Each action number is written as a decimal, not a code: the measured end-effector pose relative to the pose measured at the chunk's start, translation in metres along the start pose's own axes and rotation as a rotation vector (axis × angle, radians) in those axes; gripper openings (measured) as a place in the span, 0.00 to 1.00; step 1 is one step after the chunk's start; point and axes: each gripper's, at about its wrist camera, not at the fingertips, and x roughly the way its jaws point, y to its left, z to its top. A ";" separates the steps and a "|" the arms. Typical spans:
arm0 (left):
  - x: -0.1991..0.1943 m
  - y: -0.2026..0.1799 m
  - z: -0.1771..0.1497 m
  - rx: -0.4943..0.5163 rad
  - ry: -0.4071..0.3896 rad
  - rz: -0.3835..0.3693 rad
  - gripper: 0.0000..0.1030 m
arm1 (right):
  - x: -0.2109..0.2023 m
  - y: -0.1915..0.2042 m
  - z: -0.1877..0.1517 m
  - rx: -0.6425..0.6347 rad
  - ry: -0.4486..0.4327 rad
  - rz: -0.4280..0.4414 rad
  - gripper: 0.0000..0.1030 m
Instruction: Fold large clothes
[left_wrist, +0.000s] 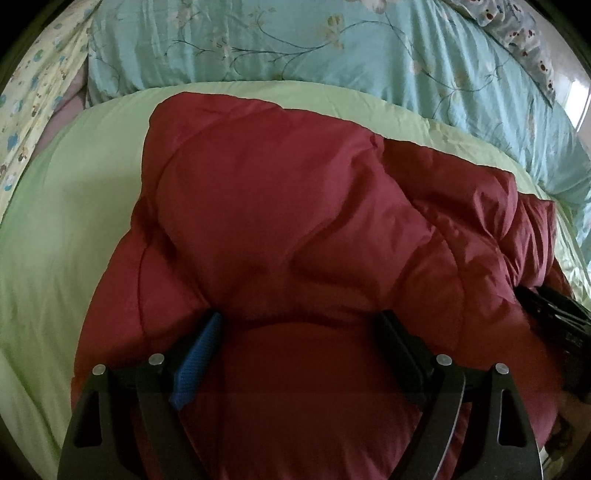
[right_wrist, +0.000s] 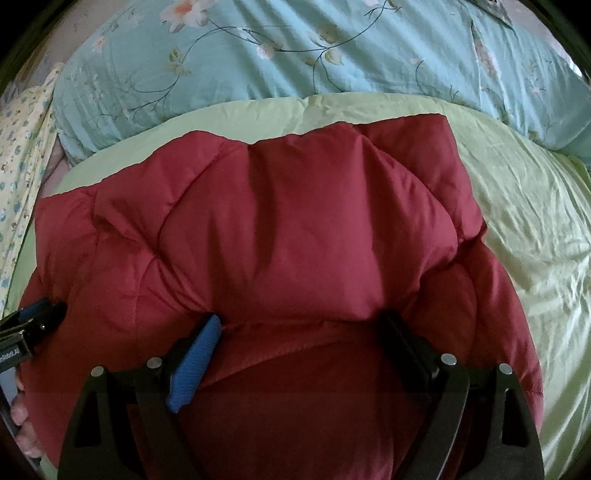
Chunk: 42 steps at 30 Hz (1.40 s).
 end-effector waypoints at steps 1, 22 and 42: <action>0.000 0.000 0.002 -0.001 0.001 0.003 0.84 | 0.001 -0.001 0.001 0.003 0.000 0.004 0.86; -0.057 -0.031 -0.075 0.075 -0.031 -0.012 0.89 | -0.010 0.001 -0.009 0.002 -0.035 0.025 0.86; -0.064 -0.019 -0.091 0.114 -0.071 -0.009 0.90 | -0.077 0.023 -0.104 -0.103 -0.078 0.017 0.91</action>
